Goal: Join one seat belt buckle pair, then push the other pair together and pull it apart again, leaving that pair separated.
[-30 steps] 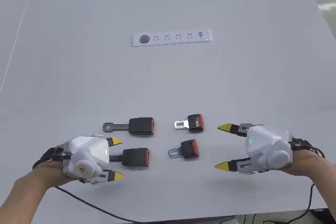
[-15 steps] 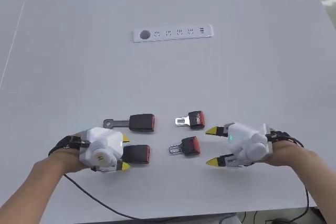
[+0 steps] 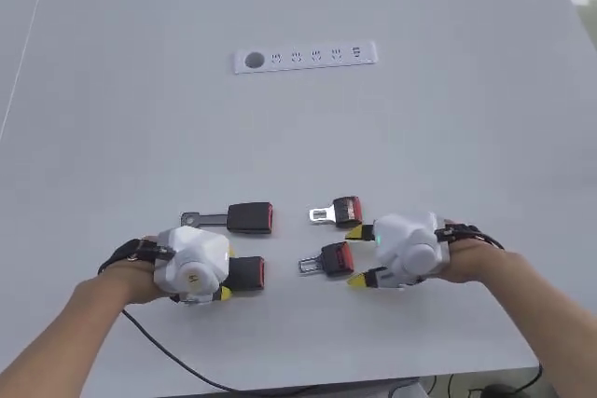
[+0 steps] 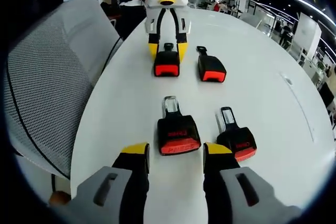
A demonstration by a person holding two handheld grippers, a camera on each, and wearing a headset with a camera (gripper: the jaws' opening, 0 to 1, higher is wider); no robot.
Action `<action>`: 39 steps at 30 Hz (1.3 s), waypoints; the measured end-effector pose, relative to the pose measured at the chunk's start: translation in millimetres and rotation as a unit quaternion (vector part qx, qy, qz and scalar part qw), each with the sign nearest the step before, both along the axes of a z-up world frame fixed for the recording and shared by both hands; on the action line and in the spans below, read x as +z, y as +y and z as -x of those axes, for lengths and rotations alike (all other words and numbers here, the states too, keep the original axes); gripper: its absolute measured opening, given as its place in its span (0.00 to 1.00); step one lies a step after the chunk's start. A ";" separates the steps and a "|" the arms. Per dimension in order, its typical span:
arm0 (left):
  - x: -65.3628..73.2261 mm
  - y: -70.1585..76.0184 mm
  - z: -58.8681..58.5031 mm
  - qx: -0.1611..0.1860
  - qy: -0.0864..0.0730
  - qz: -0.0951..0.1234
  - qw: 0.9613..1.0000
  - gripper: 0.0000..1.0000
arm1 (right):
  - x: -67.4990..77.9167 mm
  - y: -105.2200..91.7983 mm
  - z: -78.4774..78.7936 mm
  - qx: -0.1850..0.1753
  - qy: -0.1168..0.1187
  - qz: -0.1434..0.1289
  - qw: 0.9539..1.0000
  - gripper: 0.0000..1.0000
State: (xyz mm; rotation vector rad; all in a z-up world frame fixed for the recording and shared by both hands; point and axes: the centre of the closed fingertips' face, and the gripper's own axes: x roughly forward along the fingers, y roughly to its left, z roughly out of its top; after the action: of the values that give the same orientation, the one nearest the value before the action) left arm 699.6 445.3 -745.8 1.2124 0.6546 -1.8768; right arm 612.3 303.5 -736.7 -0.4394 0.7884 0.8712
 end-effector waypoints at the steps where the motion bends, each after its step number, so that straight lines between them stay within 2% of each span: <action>1: -0.2 0.3 0.0 0.001 0.001 -0.001 1.000 0.33 | -2.6 0.3 -1.1 0.001 0.002 0.002 1.000 0.35; 4: -0.9 0.4 0.0 0.001 0.001 -0.003 1.000 0.33 | -3.6 1.2 -3.2 0.000 0.003 0.003 1.000 0.31; 18: -0.9 -1.3 1.6 0.007 0.008 -0.006 1.000 0.33 | -0.4 28.8 -12.9 -0.002 -0.002 -0.007 1.000 0.31; 27: -0.6 -0.9 1.9 -0.007 0.003 -0.007 1.000 0.33 | -0.9 43.5 -19.7 -0.001 -0.001 -0.008 1.000 0.31; 39: -0.7 -1.2 1.6 -0.003 0.006 -0.007 1.000 0.32 | -0.9 55.3 -29.0 -0.010 0.004 -0.007 1.000 0.31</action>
State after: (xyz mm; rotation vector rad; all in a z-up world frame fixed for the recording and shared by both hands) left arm 698.0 444.1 -746.6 1.2152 0.6728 -1.8885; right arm 641.2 358.8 -737.6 -0.4159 0.7921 0.8596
